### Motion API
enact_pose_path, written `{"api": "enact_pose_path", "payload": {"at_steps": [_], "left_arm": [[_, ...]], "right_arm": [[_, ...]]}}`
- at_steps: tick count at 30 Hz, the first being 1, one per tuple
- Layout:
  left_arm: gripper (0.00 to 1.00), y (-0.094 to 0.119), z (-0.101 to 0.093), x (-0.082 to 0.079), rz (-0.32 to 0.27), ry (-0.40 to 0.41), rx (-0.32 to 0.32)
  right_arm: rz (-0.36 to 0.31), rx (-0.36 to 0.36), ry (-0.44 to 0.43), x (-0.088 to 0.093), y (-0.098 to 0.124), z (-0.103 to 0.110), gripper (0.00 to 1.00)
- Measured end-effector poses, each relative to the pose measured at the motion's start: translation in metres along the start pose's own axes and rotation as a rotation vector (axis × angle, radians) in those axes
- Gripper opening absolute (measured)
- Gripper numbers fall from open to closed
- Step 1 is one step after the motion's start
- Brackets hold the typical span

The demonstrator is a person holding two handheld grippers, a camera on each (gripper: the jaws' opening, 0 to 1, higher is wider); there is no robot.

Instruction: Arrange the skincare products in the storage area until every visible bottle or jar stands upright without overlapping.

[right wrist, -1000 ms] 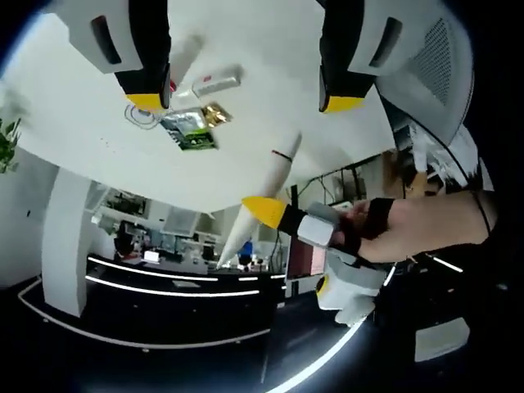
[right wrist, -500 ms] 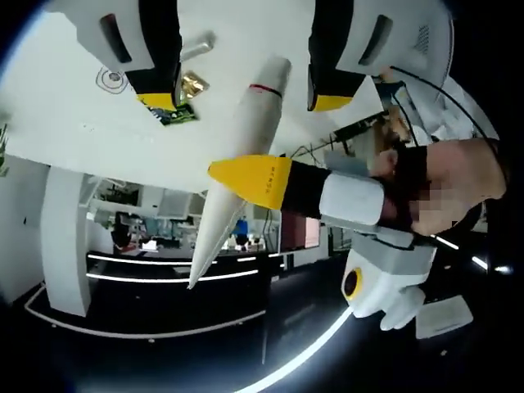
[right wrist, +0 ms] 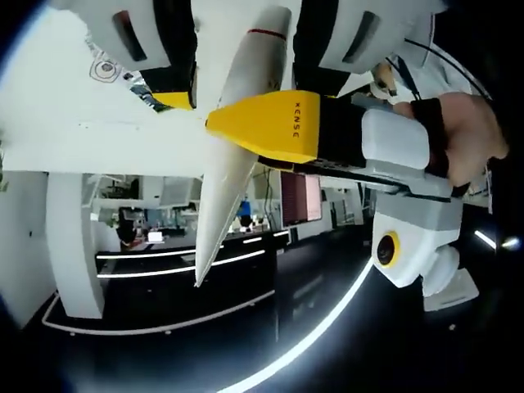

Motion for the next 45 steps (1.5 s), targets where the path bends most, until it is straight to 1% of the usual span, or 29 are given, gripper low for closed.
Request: {"api": "enact_pose_path", "payload": {"at_steps": [2,5,7,8,9,10,13,14,16,20,22,23,24,25,27,28,29,30,31,32,34,35,36,38,39,40,41,43,45], "left_arm": [[0.30,0.001,-0.003,-0.001,0.000,-0.011,0.004],[0.30,0.003,-0.007,-0.002,-0.001,-0.032,0.004],[0.30,0.004,-0.008,-0.003,-0.005,-0.040,0.003],[0.30,0.004,-0.008,-0.004,-0.006,-0.039,0.004],[0.30,0.005,-0.010,-0.004,-0.001,-0.037,0.006],[0.30,0.007,-0.012,-0.005,-0.001,-0.045,0.004],[0.31,0.006,-0.013,-0.004,-0.001,-0.039,0.010],[0.31,0.006,-0.013,-0.003,-0.002,-0.025,0.012],[0.32,0.007,-0.013,-0.003,-0.002,-0.030,0.018],[0.33,0.008,-0.013,-0.004,0.008,-0.039,0.039],[0.33,0.010,-0.011,-0.005,-0.015,-0.006,0.097],[0.34,0.011,-0.010,-0.007,-0.026,0.003,0.118],[0.34,0.012,-0.010,-0.009,-0.041,0.011,0.159],[0.35,0.014,-0.008,-0.010,-0.040,0.051,0.214],[0.40,0.016,-0.005,-0.013,-0.046,0.035,0.266],[0.42,0.018,-0.004,-0.016,-0.054,0.015,0.313],[0.45,0.019,-0.003,-0.018,-0.054,0.006,0.360],[0.46,0.022,-0.002,-0.020,-0.066,0.045,0.404],[0.46,0.023,0.001,-0.022,-0.069,0.054,0.442],[0.44,0.024,0.002,-0.023,-0.063,0.043,0.486],[0.39,0.028,0.003,-0.026,-0.051,0.040,0.556],[0.36,0.031,0.004,-0.028,-0.045,0.035,0.603],[0.33,0.032,0.004,-0.031,-0.056,0.025,0.633],[0.26,0.037,0.005,-0.038,-0.099,0.018,0.694],[0.25,0.038,0.007,-0.041,-0.113,0.013,0.705],[0.23,0.040,0.009,-0.041,-0.089,0.007,0.701],[0.21,0.041,0.010,-0.041,-0.057,-0.027,0.722],[0.18,0.042,0.011,-0.039,0.014,-0.080,0.713],[0.19,0.041,0.009,-0.041,0.022,-0.109,0.720]], "right_arm": [[-0.014,0.002,0.002,-0.003,0.001,0.001,0.39],[-0.020,-0.006,-0.002,-0.005,0.002,0.002,0.34],[-0.029,-0.024,-0.017,-0.005,0.003,0.005,0.26],[-0.036,0.033,-0.009,-0.005,0.003,0.000,0.20],[-0.027,-0.003,-0.028,-0.004,0.004,0.002,0.18],[-0.023,-0.005,-0.057,-0.004,0.004,0.001,0.16],[-0.034,-0.018,-0.056,-0.001,0.006,0.002,0.13],[-0.026,-0.046,-0.102,-0.002,0.008,0.002,0.11],[-0.037,-0.066,-0.125,-0.002,0.009,0.000,0.10],[-0.042,-0.080,-0.115,0.001,0.010,-0.004,0.09],[-0.051,-0.106,-0.139,0.001,0.011,-0.008,0.09],[-0.057,-0.145,-0.161,0.002,0.013,-0.009,0.09],[-0.059,-0.171,-0.172,0.002,0.014,-0.010,0.09],[-0.067,-0.204,-0.180,0.002,0.016,-0.012,0.09],[-0.068,-0.286,-0.185,0.003,0.020,-0.011,0.10],[-0.079,-0.305,-0.172,0.003,0.021,-0.011,0.10],[-0.061,-0.375,-0.188,0.004,0.024,-0.008,0.10],[-0.075,-0.389,-0.171,0.003,0.025,-0.008,0.10],[-0.077,-0.402,-0.164,0.004,0.026,-0.008,0.10],[-0.066,-0.452,-0.177,0.004,0.028,-0.006,0.10],[-0.081,-0.518,-0.194,0.003,0.031,-0.002,0.10],[-0.076,-0.572,-0.203,0.003,0.032,-0.001,0.10],[-0.083,-0.572,-0.187,0.002,0.032,0.000,0.10],[-0.079,-0.608,-0.165,0.001,0.032,0.001,0.10],[-0.102,-0.615,-0.136,0.000,0.032,0.002,0.10],[-0.105,-0.621,-0.124,-0.001,0.032,0.002,0.10],[-0.106,-0.642,-0.110,-0.002,0.033,0.003,0.10],[-0.097,-0.652,-0.078,-0.002,0.032,0.003,0.10],[-0.091,-0.657,-0.069,-0.002,0.032,0.003,0.10]]}}
Point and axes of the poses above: the point that each gripper's makers call its tool centre point, and the gripper's own axes: y roughly backward along the fingers, z roughly to its left, x roughly out of its underside, the point moved 10 cm from there along y, roughly backward along the fingers, and after that the axes turned 12 degrees about x, right-handed, at the moved point
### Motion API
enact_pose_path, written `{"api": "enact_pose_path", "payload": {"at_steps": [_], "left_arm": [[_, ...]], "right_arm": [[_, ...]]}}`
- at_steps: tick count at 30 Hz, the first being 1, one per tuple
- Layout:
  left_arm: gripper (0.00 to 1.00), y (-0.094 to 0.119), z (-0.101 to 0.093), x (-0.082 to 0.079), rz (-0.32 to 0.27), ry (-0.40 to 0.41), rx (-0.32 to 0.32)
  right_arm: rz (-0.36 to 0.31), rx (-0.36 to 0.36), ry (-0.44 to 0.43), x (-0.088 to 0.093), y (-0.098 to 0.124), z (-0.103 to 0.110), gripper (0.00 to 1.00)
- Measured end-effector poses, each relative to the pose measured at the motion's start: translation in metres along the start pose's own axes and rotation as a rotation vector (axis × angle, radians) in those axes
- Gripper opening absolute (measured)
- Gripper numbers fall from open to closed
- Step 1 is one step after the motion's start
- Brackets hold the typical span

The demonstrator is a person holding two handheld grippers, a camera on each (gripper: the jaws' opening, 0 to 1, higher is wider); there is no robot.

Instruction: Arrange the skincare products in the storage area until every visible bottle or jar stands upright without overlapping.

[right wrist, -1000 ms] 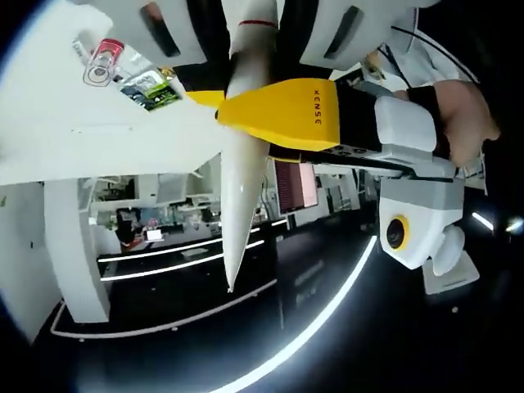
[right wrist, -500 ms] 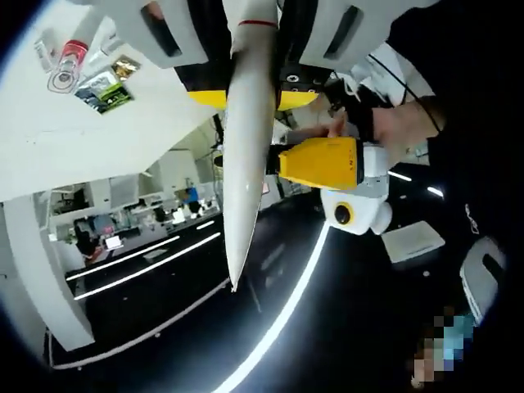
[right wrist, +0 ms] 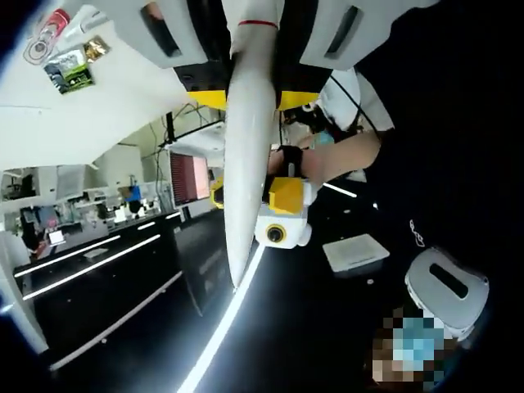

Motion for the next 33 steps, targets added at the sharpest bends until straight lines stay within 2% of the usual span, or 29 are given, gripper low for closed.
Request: {"api": "enact_pose_path", "payload": {"at_steps": [7,14,18,23,25,29,33], "left_arm": [[0.18,-0.007,-0.001,0.004,0.018,-0.022,0.023],[0.20,-0.020,0.000,0.009,0.056,-0.035,0.030],[0.18,-0.022,0.003,0.009,0.042,-0.020,0.026],[0.16,-0.031,0.001,0.012,0.133,-0.102,0.016],[0.15,-0.034,0.002,0.016,0.151,-0.112,0.017],[0.15,-0.037,0.009,0.024,0.162,-0.135,0.024],[0.14,-0.044,0.013,0.040,0.149,-0.140,0.026]], "right_arm": [[0.015,-0.050,0.009,0.001,0.004,0.001,0.10],[0.036,-0.064,0.029,0.001,0.006,-0.001,0.11],[0.041,-0.053,0.034,0.002,0.007,-0.004,0.12],[0.112,-0.017,0.083,0.009,0.005,-0.009,0.14],[0.134,0.003,0.100,0.012,0.005,-0.011,0.15],[0.176,0.043,0.124,0.018,0.008,-0.016,0.16],[0.255,0.088,0.127,0.029,0.015,-0.020,0.17]]}}
Point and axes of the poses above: the point that each gripper's makers call its tool centre point, and the gripper's own axes: y roughly backward along the fingers, z roughly to its left, x roughly out of its underside, the point moved 10 cm from there along y, roughly backward along the fingers, and after that the axes turned 12 degrees about x, right-handed, at the moved point
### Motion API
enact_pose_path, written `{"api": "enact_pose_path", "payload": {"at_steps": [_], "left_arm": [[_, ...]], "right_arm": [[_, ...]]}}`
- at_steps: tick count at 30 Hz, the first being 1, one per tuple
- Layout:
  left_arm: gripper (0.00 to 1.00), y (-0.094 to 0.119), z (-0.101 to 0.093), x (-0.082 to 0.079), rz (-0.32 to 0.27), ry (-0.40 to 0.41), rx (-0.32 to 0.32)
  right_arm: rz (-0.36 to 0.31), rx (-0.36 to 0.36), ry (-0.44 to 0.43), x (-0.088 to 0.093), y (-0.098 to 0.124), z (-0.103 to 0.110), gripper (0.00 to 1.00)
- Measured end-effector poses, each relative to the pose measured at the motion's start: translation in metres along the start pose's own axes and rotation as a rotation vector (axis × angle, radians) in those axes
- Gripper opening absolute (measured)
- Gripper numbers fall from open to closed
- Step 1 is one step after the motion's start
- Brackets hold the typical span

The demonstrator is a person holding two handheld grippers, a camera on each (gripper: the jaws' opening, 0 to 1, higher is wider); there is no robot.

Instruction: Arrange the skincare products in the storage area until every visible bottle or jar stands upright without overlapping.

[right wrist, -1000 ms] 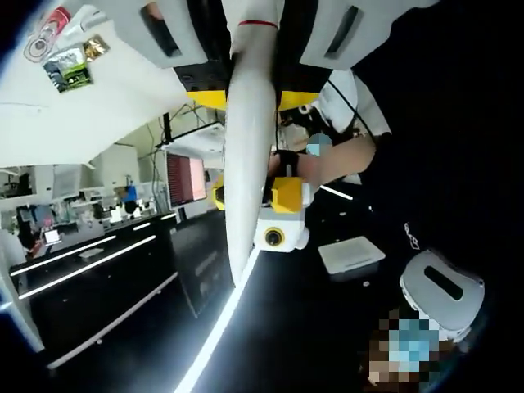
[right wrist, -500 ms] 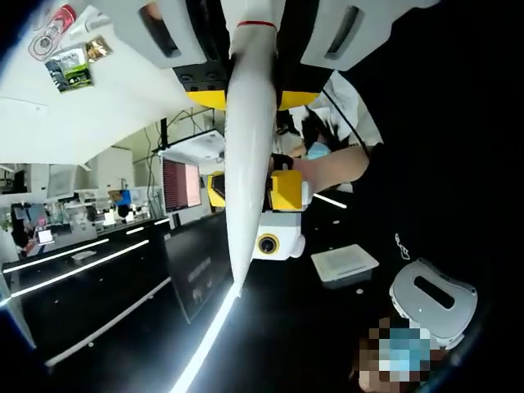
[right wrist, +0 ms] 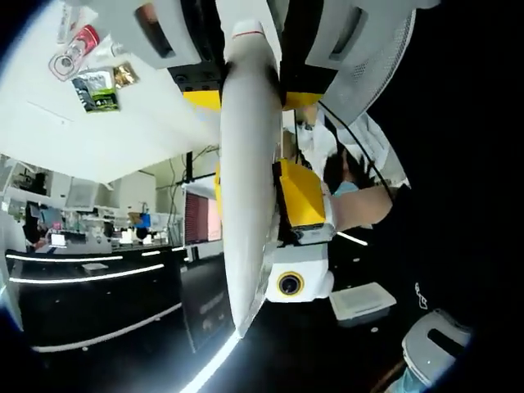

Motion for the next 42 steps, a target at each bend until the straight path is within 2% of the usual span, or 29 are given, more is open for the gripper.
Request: {"api": "enact_pose_path", "payload": {"at_steps": [6,10,12,13,14,19,25,30,34,42], "left_arm": [[0.13,-0.018,-0.002,0.012,0.006,-0.008,0.014],[0.13,-0.029,0.003,0.028,0.091,-0.050,0.028],[0.13,-0.035,0.006,0.038,0.111,-0.063,0.037],[0.13,-0.036,0.008,0.042,0.107,-0.058,0.036],[0.13,-0.037,0.012,0.048,0.095,-0.048,0.039],[0.12,-0.041,0.025,0.064,0.071,-0.009,0.034],[0.12,-0.042,0.042,0.074,0.041,0.024,0.014],[0.12,-0.046,0.057,0.084,0.018,0.006,-0.008],[0.11,-0.048,0.066,0.092,0.005,0.001,-0.006],[0.11,-0.051,0.078,0.107,0.006,0.014,-0.006]], "right_arm": [[0.023,0.058,-0.065,0.018,0.005,-0.008,0.19],[0.010,0.096,-0.094,0.024,0.011,-0.018,0.19],[0.012,0.113,-0.112,0.028,0.015,-0.024,0.21],[0.020,0.123,-0.113,0.030,0.016,-0.026,0.22],[0.055,0.132,-0.103,0.035,0.019,-0.029,0.24],[0.065,0.157,-0.139,0.047,0.025,-0.035,0.24],[0.098,0.185,-0.162,0.059,0.028,-0.042,0.25],[0.102,0.235,-0.191,0.066,0.029,-0.053,0.28],[0.096,0.254,-0.207,0.069,0.024,-0.061,0.25],[0.127,0.289,-0.218,0.082,0.006,-0.070,0.23]]}}
Point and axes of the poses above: the point that each gripper's makers call its tool centre point, and the gripper's own axes: y roughly backward along the fingers, z roughly to its left, x roughly out of its underside, the point moved 10 cm from there along y, roughly backward along the fingers, and after that the axes turned 12 degrees about x, right-handed, at the moved point
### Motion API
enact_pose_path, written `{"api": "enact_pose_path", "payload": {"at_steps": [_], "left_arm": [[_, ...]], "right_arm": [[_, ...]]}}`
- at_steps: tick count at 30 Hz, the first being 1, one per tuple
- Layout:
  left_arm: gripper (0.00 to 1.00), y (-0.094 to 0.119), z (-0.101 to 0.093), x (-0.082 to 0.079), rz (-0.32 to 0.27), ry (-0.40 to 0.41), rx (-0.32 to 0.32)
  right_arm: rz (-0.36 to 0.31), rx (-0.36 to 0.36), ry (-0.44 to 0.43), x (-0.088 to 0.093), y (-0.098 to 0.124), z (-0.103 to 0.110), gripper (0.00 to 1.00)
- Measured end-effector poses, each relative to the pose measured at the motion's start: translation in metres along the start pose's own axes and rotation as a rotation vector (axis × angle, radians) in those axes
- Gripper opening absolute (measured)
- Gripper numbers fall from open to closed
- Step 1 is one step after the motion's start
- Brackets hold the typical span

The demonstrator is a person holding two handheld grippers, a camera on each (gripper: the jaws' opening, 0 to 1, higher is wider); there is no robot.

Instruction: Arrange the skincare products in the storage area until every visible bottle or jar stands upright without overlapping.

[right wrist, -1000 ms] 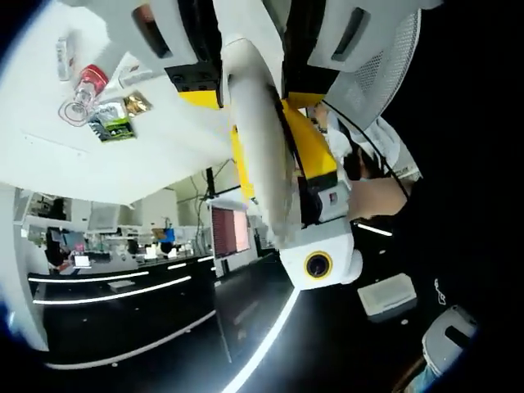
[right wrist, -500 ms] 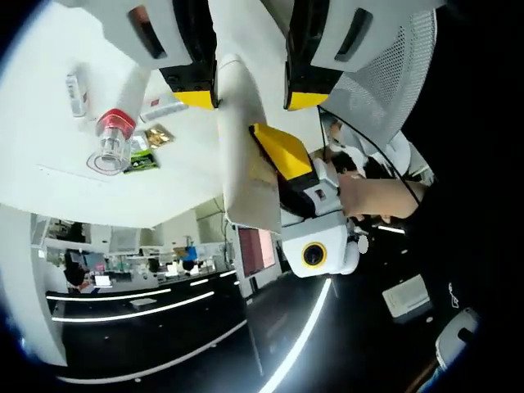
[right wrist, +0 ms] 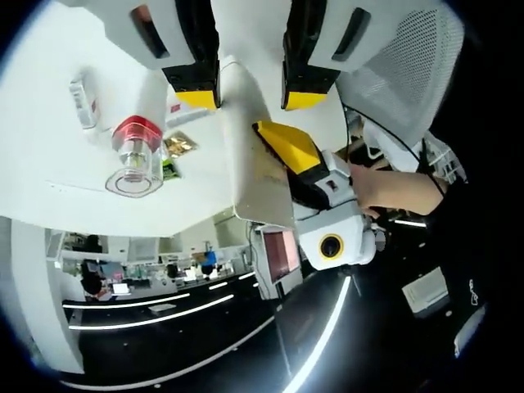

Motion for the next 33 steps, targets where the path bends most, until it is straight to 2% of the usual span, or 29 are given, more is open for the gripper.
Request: {"api": "enact_pose_path", "payload": {"at_steps": [4,10,14,16,21,25,28,31,33], "left_arm": [[0.10,0.000,0.006,0.006,-0.005,-0.001,-0.006],[0.09,0.002,0.019,0.010,-0.030,0.001,-0.015],[0.09,0.002,0.028,0.012,-0.039,-0.007,-0.026],[0.09,0.002,0.033,0.013,-0.054,-0.002,-0.035],[0.09,0.002,0.041,0.018,-0.082,0.012,-0.054],[0.09,0.000,0.042,0.018,-0.086,0.006,-0.055],[0.09,0.000,0.044,0.021,-0.085,0.009,-0.053],[0.09,0.003,0.046,0.024,-0.113,0.030,-0.061],[0.09,0.005,0.048,0.025,-0.124,0.039,-0.067]], "right_arm": [[0.012,0.045,0.010,0.005,-0.009,-0.001,0.21],[0.065,0.099,0.018,0.017,-0.019,-0.006,0.22],[0.117,0.169,0.015,0.026,-0.021,-0.006,0.21],[0.142,0.171,0.005,0.031,-0.024,-0.002,0.21],[0.148,0.129,0.005,0.034,-0.033,0.016,0.15],[0.157,0.130,0.034,0.035,-0.052,0.023,0.16],[0.154,0.170,0.018,0.035,-0.066,0.024,0.15],[0.152,0.208,-0.007,0.038,-0.081,0.025,0.13],[0.156,0.233,-0.027,0.039,-0.083,0.028,0.13]]}}
Point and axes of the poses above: the point that each gripper's makers call its tool centre point, and the gripper's own axes: y roughly backward along the fingers, z roughly to its left, x roughly out of its underside, the point moved 10 cm from there along y, roughly backward along the fingers, and after that the axes turned 12 degrees about x, right-handed, at the moved point
